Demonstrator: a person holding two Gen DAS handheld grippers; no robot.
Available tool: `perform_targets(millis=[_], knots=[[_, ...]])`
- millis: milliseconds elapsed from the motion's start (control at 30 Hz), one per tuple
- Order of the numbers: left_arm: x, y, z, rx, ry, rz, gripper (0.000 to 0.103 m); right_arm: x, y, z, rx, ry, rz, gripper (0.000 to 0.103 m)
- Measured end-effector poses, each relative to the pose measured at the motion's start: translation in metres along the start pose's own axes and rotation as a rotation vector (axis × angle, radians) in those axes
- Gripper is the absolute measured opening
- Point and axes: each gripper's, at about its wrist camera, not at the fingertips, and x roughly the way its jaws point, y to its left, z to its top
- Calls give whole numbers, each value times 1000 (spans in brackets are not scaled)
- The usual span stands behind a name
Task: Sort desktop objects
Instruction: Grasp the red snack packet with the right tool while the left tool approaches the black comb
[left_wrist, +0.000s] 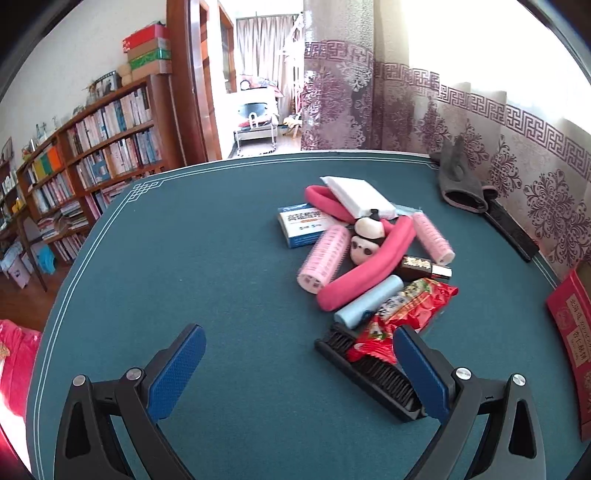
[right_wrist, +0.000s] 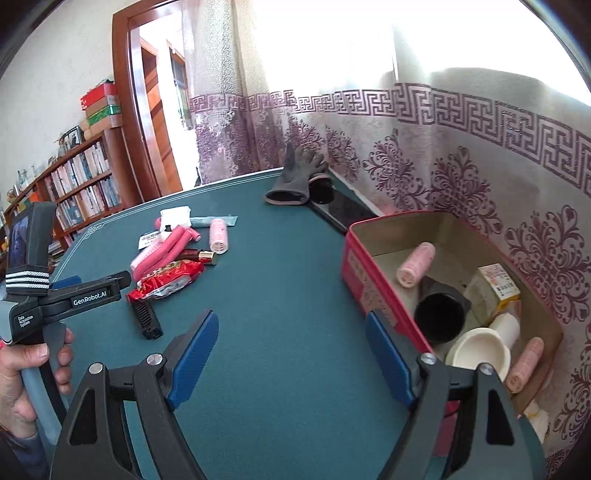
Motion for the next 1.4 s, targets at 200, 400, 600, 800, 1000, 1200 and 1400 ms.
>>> perform_targets(millis=[200,400,600,800,1000,1200,1400], knots=[[19,50,-9,-112,23,62,102,53,42,4,6,156,145,85],[28,59,-15,-116,46,79,102,93,77,20,11,218,215,85],[27,67,-15,-138,38,90,102,134,100,43,27,233,223,85],[25,73,-15,-166,35,92,102,167,111,48,70,284,213,85],[25,68,-16,-155,38,78,102,171,118,39,-18,273,181,85],[25,62,-17,-150,47,55,102,156,106,27,-115,245,107,47],[23,51,-19,-121,49,30,102,136,80,14,-152,217,35,35]])
